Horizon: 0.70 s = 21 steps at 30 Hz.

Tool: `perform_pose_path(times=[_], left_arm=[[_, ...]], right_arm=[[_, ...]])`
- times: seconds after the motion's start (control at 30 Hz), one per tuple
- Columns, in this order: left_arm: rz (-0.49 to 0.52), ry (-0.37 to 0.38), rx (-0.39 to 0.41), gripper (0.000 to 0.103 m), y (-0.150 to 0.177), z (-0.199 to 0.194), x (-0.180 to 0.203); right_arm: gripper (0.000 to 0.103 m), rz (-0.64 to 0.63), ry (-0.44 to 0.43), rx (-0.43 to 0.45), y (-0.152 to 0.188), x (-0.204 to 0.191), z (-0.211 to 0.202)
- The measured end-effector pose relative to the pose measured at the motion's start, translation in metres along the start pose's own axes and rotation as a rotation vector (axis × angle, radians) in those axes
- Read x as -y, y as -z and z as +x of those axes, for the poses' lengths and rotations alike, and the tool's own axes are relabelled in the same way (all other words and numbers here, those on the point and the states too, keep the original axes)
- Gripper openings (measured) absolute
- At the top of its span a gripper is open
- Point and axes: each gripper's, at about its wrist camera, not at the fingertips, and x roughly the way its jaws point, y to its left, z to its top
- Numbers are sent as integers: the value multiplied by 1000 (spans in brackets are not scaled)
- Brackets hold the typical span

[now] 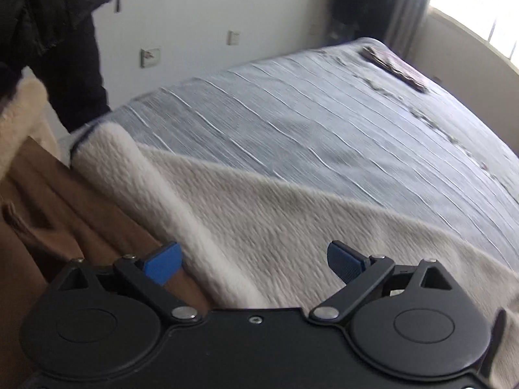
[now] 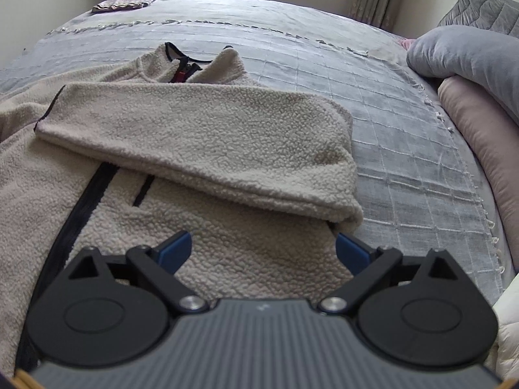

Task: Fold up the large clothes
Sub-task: 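Grasp the other sleeve cuff with the left gripper and lift it, then fold the sleeve across the jacket front with the left gripper and release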

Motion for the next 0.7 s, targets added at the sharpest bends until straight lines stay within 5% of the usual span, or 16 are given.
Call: perform_pose_path(times=[0.1,0.2,0.23,0.27,0.33,0.47,0.7], left_arm=[[-46,-83,-11,92,-10,21,-9],[-119,-140,-12,54,-12,39,-27],[-146,-153,-6,28,-12,43,-32],[-177,-154,3,15,-11,44,-39],[-209,-96,42,9,-10,37,-44],[-106,31,218,8,-14,-7,-19],[-11,386,373,8,-24,-104,64]], right_arm=[[97,-9,8,11,-1,-1,-4],[97,6,-3,15,-1,0,-7],[97,11,-8,12,0,0,-7],[97,13,-10,8,0,1,-7],[97,7,-3,6,1,1,-7],[97,12,12,18,-2,6,-7],[97,98,-33,43,-9,17,-8]])
